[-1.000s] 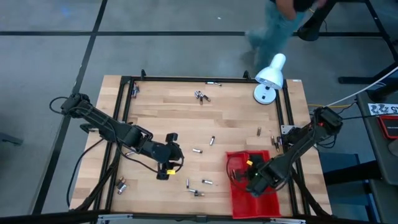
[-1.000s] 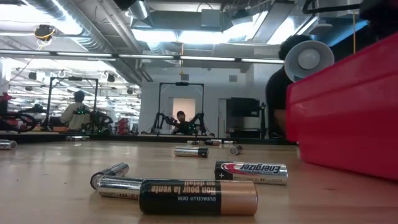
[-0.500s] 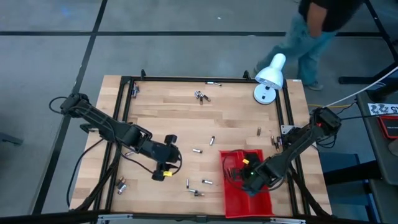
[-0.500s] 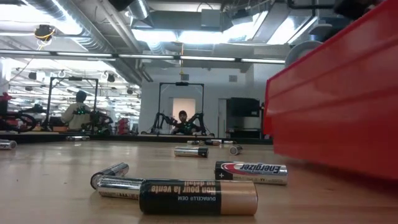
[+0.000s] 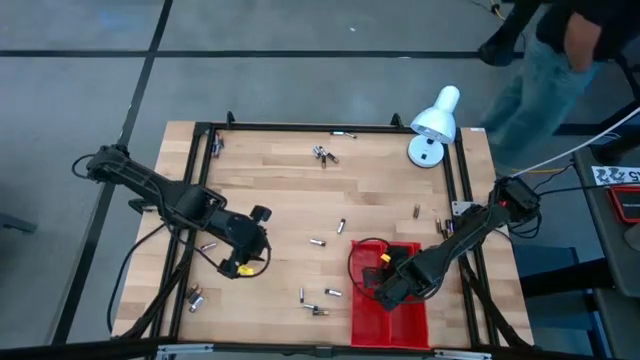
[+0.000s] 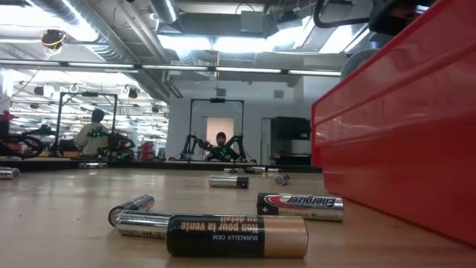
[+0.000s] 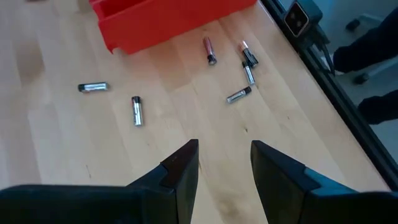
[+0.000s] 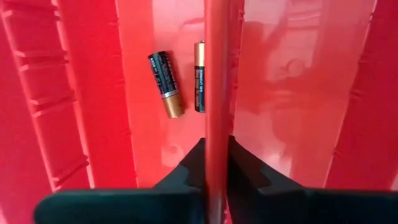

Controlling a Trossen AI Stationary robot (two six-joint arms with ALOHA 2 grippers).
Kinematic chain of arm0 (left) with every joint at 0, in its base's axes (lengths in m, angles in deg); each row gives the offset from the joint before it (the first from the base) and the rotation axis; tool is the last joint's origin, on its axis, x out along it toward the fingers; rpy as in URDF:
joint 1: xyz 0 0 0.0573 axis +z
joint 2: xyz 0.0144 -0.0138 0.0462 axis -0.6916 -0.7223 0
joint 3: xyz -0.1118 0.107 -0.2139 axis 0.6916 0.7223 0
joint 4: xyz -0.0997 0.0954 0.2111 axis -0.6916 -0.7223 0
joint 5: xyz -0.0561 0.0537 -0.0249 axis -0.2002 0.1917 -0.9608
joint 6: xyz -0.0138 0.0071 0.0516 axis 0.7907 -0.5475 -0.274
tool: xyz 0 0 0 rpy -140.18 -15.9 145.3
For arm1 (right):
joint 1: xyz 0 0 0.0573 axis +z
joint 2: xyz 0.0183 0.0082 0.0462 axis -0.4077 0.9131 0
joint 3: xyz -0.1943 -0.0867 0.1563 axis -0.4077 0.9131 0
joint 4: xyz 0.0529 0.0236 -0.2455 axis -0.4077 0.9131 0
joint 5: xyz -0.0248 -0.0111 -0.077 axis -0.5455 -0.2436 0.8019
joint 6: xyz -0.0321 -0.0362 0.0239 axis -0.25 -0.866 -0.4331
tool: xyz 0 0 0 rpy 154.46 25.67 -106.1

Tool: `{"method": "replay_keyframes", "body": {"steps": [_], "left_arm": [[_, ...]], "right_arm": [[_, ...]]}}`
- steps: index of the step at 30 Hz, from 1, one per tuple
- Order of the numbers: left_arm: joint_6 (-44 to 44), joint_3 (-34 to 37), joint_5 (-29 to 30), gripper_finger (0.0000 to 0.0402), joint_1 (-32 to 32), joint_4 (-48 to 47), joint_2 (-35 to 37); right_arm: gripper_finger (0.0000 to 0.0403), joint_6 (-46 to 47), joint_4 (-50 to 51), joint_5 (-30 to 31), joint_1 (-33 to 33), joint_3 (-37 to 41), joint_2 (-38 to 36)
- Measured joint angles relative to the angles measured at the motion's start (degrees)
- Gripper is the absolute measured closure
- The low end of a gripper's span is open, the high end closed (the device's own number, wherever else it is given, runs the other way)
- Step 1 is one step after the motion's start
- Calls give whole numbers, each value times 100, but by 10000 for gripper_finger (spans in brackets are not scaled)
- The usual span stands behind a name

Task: Sort batteries
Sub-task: Adjust the red bins, then put the silver battery into the right red bin

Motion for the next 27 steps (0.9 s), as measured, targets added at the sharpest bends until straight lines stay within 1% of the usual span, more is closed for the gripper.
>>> {"method": "replay_keyframes", "body": {"steps": [8,12,15,21,24,27], "left_arm": [[-186,0,-9,265,-32,-115,22],[-260,0,-6,265,17,-167,22],[-308,0,12,265,30,-159,22],[-400,13,28,265,188,-13,22],[-396,130,27,265,253,391,22],[-318,396,-65,265,310,1060,22]], "right_arm": [[253,-148,13,-63,-9,-30,2],[219,-126,19,-109,-9,-30,-137],[209,-112,57,10,-7,-35,-351],[207,-150,91,579,7,-39,-911],[207,-329,76,971,9,-39,-1204],[207,-715,60,1546,7,-41,-1511]]}}
